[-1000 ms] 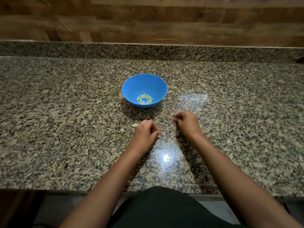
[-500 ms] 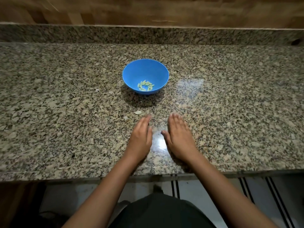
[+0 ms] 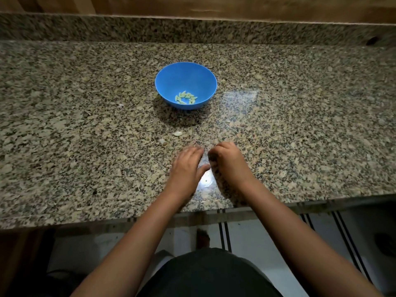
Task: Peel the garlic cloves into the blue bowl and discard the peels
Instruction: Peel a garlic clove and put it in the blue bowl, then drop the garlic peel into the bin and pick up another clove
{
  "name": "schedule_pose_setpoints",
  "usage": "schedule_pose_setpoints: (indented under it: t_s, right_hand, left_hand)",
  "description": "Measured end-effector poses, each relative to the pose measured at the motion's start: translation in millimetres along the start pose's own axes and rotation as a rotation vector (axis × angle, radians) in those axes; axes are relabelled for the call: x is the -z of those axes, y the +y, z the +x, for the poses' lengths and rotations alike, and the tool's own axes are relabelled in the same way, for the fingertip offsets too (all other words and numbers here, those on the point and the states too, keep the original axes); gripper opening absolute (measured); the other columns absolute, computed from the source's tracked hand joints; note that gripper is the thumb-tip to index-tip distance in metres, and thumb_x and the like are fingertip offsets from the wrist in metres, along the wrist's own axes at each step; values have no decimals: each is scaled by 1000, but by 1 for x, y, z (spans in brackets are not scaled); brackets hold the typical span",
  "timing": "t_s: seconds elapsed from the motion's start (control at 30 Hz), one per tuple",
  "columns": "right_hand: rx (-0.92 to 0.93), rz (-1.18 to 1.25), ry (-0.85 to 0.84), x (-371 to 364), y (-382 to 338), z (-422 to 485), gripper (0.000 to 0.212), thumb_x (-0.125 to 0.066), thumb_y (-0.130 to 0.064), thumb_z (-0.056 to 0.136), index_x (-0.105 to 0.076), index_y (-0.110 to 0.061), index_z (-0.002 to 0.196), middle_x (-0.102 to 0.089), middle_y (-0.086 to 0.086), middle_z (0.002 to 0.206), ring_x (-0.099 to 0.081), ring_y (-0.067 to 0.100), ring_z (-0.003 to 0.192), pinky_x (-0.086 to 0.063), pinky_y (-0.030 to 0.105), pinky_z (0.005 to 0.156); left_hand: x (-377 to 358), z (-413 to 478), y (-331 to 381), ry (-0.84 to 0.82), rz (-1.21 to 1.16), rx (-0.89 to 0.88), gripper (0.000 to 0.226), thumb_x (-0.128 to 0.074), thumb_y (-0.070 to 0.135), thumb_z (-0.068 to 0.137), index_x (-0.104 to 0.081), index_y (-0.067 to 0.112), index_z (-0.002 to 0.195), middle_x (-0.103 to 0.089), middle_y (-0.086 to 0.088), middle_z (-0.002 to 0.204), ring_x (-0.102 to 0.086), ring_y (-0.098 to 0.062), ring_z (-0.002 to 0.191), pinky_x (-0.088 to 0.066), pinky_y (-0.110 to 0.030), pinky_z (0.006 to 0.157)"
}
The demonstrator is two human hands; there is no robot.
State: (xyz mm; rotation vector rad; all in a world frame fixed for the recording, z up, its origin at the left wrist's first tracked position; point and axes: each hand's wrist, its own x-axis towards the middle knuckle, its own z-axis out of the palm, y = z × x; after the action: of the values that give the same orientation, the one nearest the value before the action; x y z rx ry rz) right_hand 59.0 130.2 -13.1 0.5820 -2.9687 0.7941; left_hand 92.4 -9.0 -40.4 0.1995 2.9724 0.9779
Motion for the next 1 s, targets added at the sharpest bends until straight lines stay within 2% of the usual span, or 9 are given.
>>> schedule_pose_setpoints:
  t_s: [0.17,0.27,0.4,0.47,0.57,0.7,0.77,0.87,1.0]
  right_hand:
    - [-225,185,25,7,-1,9,18,-61,-6,86,-70,-5,102,-67,7,100,-59,18,95,-40,17,82]
    - [-459,553,10,13,-1,11,14,-61,-2,86,-70,-9,95,-68,1,95,-63,12,87,-49,17,73]
    - [-540,768,-18,22,-7,13,16,-64,0,84,-68,-15,82,-70,2,84,-64,13,79,-50,20,67]
    - [-538,851,-85,25,-19,17,13,-62,3,83,-68,-9,85,-69,5,84,-64,15,78,-52,22,67]
    - [-511,980,-234,20,-54,23,11,-61,7,82,-66,0,90,-66,10,82,-60,15,71,-52,21,67]
    - [-462,1071,-454,-4,-123,25,13,-56,12,83,-63,4,91,-64,7,75,-60,13,68,-52,16,65]
    - [-402,1078,-572,-29,-169,22,15,-56,12,83,-65,0,85,-66,4,69,-62,11,65,-53,15,61]
    - [-360,1075,-753,-74,-245,5,15,-55,11,84,-65,0,85,-66,0,55,-61,9,54,-51,14,52]
    - [-298,1008,-952,-142,-342,-29,13,-54,11,85,-63,6,93,-65,-3,51,-60,3,46,-49,13,48]
  left_hand:
    - [3,15,14,140,-88,21,26,-55,19,92,-64,9,114,-57,-4,108,-42,-15,105,-28,-14,85]
    - [0,17,15,142,9,20,18,-49,11,95,-61,8,109,-53,-3,109,-42,-16,104,-39,-24,87]
    - [-5,18,11,137,136,43,27,-39,-3,93,-51,12,111,-45,-2,115,-36,-16,103,-35,-24,85]
    - [6,13,12,158,-12,166,17,-40,3,95,-50,13,105,-42,1,110,-38,-13,101,-34,-18,82]
    - [36,-12,-1,337,-426,388,7,-48,15,97,-55,14,97,-54,3,98,-51,-7,84,-40,-9,64]
    - [75,-63,-35,603,-883,621,6,-58,17,92,-60,21,88,-67,-5,92,-66,-19,86,-54,-30,77]
    - [97,-100,-57,753,-1036,699,7,-59,13,91,-61,19,87,-67,-8,90,-65,-18,82,-54,-29,76]
    - [129,-170,-93,967,-1105,773,9,-61,10,89,-61,17,84,-66,-9,86,-63,-16,77,-51,-25,71]
    - [162,-274,-140,1105,-1043,903,12,-59,10,90,-61,17,81,-63,-4,79,-59,-15,73,-49,-28,73]
